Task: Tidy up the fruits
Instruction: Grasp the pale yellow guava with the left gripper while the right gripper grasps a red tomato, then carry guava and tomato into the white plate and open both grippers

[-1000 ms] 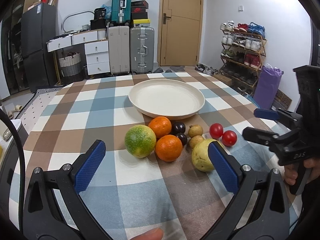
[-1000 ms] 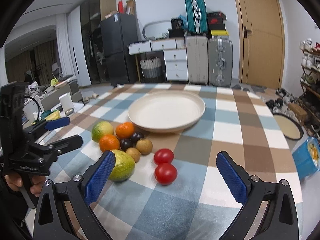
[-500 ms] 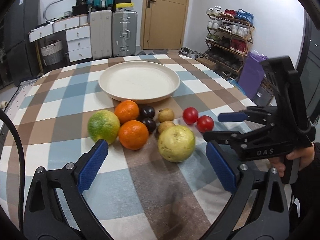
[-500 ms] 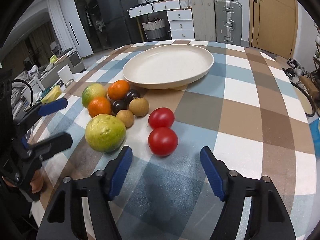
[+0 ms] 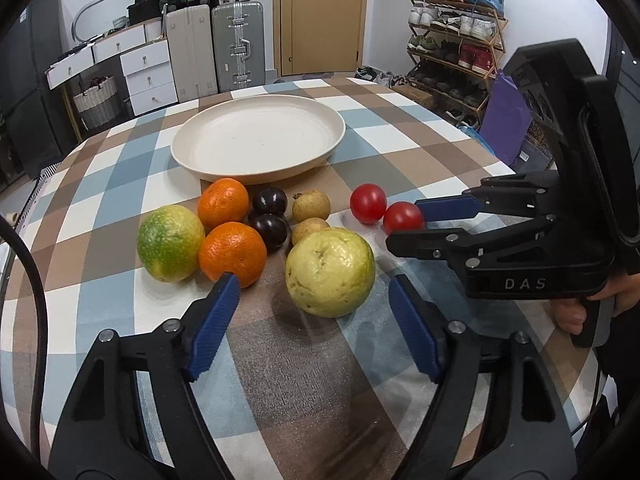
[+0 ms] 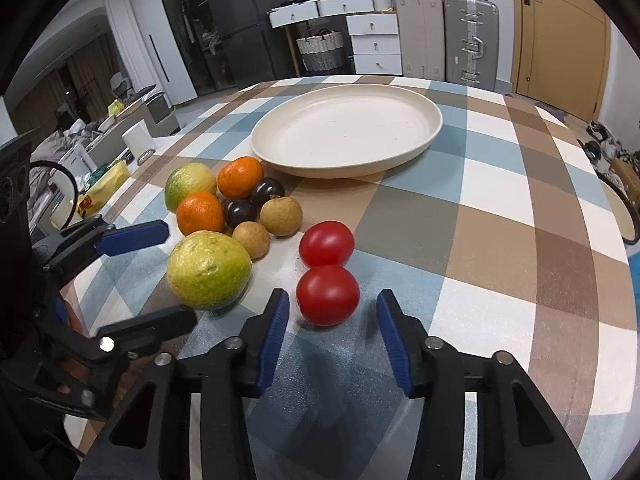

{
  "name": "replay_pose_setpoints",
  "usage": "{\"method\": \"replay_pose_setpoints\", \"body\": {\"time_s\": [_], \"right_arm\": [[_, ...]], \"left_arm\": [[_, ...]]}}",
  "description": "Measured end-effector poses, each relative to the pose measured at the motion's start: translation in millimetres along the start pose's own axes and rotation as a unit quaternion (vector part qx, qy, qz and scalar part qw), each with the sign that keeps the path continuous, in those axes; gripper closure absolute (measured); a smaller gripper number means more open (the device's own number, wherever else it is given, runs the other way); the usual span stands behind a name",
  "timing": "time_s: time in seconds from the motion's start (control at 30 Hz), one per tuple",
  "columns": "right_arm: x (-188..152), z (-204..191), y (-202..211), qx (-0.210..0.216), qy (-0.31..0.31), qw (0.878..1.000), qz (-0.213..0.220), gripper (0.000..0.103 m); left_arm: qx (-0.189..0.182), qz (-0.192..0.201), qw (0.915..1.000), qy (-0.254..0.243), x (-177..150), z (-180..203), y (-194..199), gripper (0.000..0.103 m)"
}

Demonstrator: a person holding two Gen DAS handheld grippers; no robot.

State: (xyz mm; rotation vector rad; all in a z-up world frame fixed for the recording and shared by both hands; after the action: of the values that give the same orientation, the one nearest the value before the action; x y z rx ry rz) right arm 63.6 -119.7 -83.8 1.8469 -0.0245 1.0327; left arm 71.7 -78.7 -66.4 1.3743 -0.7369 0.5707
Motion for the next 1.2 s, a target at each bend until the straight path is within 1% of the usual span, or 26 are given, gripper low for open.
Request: {"method": "replay_pose_setpoints", "body": {"time_s": [0.07,0.13,0.2,0.27,0.37,0.57,0.73,0.87,1.03,1.2], "right_arm": [[0.8,-1.0,-1.1,0.003,0.004,1.0,0.001,0.06],[1.6,-1.3,-2.2,0.007,0.004,1.0,0.002,0.061],[2.4,-2.4,-3.5,0.007,0.008,1.0,0.001,0.063],[2.7,-3.0,-4.1,0.007,0.009,1.0,0.003,0.065],[2.9,-3.9,-4.6,0.005,0.011,1.0,0.005,0.069],[2.3,-2.7,-4.1,0.01,-0.002,1.0,0.01,0.07],[4.6,-3.9,3.3,0.022,-0.011,0.999,0.022,0.07],[10.3,-6.5,15.8,0.027,-0.014,0.999,0.046,0.07],[21.4,-9.6,25.1,0.023,-0.016,0.997,0.069,0.07],[30.9,-9.5,27.2,0.017,-0.024,0.996,0.082,0.07]], "left_arm": [[-0.001,-0.004,1.0,0.001,2.6,-0.6,-4.3,0.031],[-0.006,-0.012,0.9999,0.001,3.2,-1.0,-9.2,0.039],[-0.016,-0.019,0.9997,0.003,2.9,-0.3,-12.3,0.05],[-0.026,-0.019,0.9995,0.006,3.1,0.4,-13.6,0.056],[-0.035,-0.018,0.9992,0.007,3.1,0.6,-14.7,0.056],[-0.06,-0.013,0.9977,0.027,4.8,-3.2,-10.4,0.057],[-0.062,0.002,0.9975,0.033,11.3,-8.2,0.9,0.057],[-0.06,0.02,0.9972,0.04,21.4,-16.1,12.9,0.057],[-0.055,0.038,0.9967,0.046,32.4,-28.2,21.0,0.057],[-0.046,0.046,0.9965,0.053,41.6,-42.7,23.0,0.057]]}}
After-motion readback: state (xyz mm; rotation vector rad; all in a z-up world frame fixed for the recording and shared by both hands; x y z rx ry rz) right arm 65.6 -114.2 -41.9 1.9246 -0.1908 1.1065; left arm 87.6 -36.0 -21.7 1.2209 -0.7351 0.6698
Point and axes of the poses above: each gripper's, at about its wrist camera, not at the fingertips, and y roughly against the way its jaws point, z to its right, x to its top, the point moved 5 cm from there along -y, roughly the way its jaws point, and after that the axes turned 4 degrees about z, right-handed, at the moved point
